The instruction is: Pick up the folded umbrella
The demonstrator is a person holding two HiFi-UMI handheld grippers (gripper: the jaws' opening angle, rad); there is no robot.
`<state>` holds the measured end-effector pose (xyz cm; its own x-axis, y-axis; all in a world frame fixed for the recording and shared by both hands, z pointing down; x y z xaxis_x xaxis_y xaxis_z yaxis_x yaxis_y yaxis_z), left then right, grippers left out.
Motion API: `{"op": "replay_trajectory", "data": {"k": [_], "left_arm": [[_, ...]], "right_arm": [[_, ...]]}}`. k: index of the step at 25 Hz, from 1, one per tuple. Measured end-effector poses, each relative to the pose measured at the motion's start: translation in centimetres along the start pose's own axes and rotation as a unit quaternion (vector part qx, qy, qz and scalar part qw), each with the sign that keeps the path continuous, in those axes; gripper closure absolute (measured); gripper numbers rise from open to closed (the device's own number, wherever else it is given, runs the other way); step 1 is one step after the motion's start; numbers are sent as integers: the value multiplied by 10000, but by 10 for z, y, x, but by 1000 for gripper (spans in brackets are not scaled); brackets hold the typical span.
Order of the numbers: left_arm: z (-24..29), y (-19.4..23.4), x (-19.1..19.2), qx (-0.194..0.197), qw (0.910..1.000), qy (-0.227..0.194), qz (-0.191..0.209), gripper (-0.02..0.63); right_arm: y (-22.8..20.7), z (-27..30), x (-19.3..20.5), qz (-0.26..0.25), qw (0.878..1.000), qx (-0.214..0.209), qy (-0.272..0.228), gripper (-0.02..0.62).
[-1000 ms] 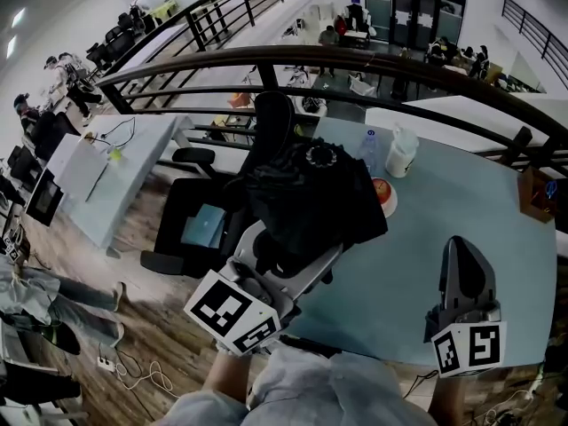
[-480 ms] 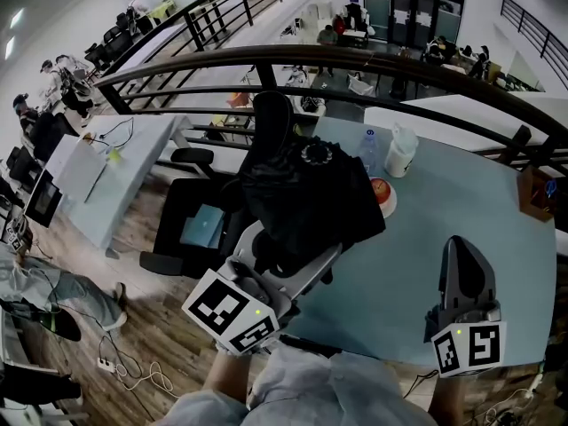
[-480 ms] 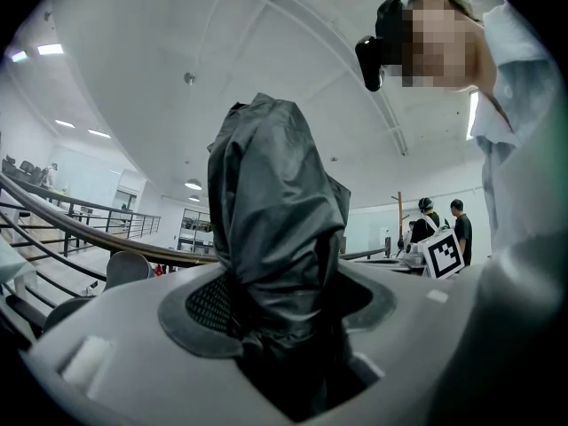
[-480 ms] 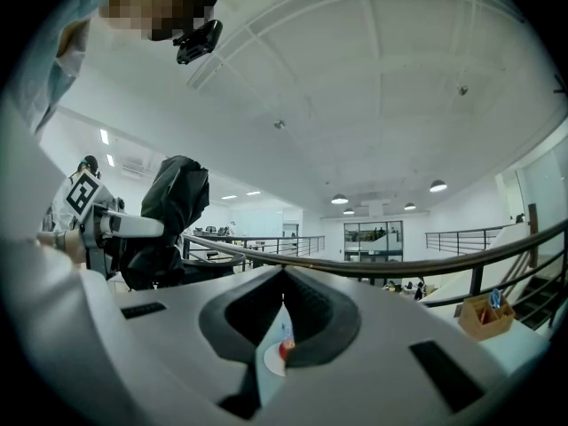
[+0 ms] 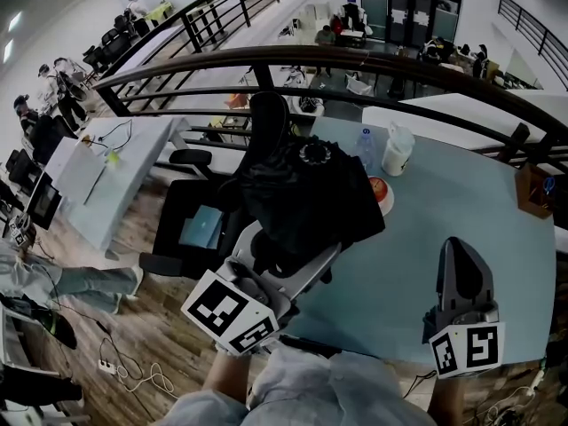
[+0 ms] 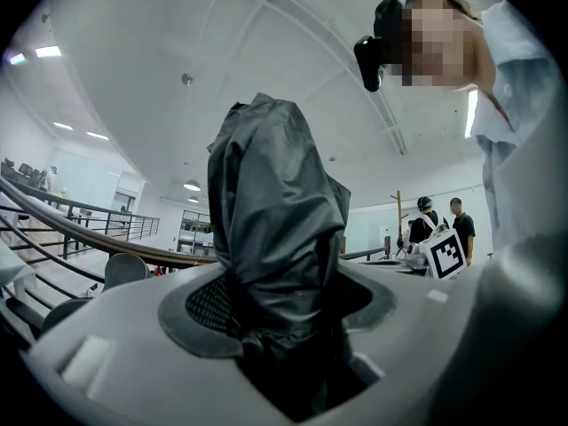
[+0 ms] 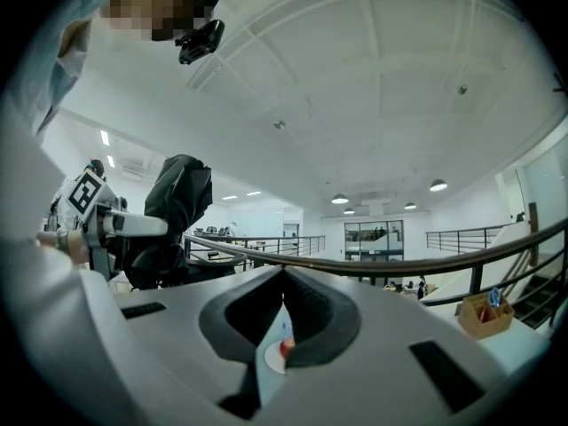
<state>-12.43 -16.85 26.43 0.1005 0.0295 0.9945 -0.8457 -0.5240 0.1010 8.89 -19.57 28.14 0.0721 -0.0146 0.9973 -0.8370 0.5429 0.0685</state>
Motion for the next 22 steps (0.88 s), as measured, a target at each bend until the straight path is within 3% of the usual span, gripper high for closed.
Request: {"op": "replay_trajectory", "data": {"k": [22], "left_arm": [[-2, -55, 10, -228, 9997, -63, -22, 316]], "right_arm": [[-24, -42, 8, 9, 9995, -280, -114, 595]]}}
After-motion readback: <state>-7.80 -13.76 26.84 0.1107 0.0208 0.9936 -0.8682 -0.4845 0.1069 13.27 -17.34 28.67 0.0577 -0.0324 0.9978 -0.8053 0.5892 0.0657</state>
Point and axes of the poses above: the fingertips, and each gripper's own axes: z forward along the fingers, y to its left, x out of its underside, the point moved 2 cm from there along -z, backward along the fingers, and after that the axes turned 1 degree about -x, right-handed, at the moved point
